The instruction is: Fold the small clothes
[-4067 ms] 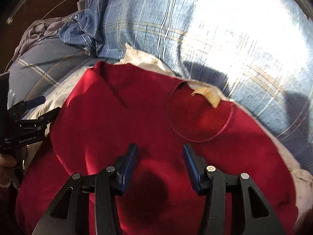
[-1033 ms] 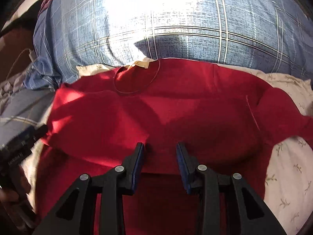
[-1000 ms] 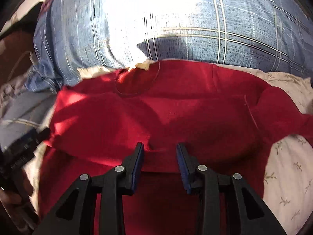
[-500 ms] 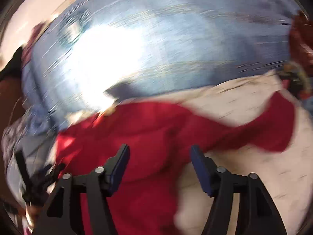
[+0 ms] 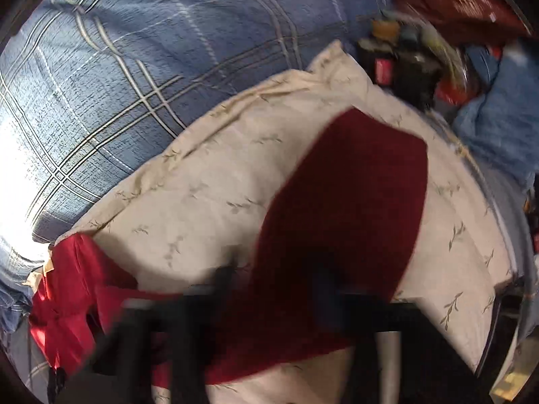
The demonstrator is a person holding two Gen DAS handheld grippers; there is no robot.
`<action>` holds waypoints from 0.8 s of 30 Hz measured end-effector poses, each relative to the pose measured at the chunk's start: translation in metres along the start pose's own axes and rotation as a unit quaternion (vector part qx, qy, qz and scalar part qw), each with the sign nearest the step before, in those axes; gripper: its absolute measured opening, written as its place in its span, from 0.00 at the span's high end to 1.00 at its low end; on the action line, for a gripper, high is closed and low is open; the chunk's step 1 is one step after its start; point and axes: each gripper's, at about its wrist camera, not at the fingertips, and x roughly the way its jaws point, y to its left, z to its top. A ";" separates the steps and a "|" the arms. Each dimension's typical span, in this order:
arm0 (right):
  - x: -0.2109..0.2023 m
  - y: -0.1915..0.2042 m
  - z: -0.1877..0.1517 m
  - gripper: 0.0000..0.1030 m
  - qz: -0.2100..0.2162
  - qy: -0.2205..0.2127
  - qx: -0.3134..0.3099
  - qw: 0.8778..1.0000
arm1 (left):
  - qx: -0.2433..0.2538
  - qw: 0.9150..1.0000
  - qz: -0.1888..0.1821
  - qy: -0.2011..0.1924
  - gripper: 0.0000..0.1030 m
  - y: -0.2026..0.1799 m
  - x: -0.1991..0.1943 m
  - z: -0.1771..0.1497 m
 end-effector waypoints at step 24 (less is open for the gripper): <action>-0.151 0.305 -0.148 0.92 0.347 -0.030 -0.518 0.782 | -0.173 0.975 0.048 -0.129 0.11 0.111 -0.075 0.003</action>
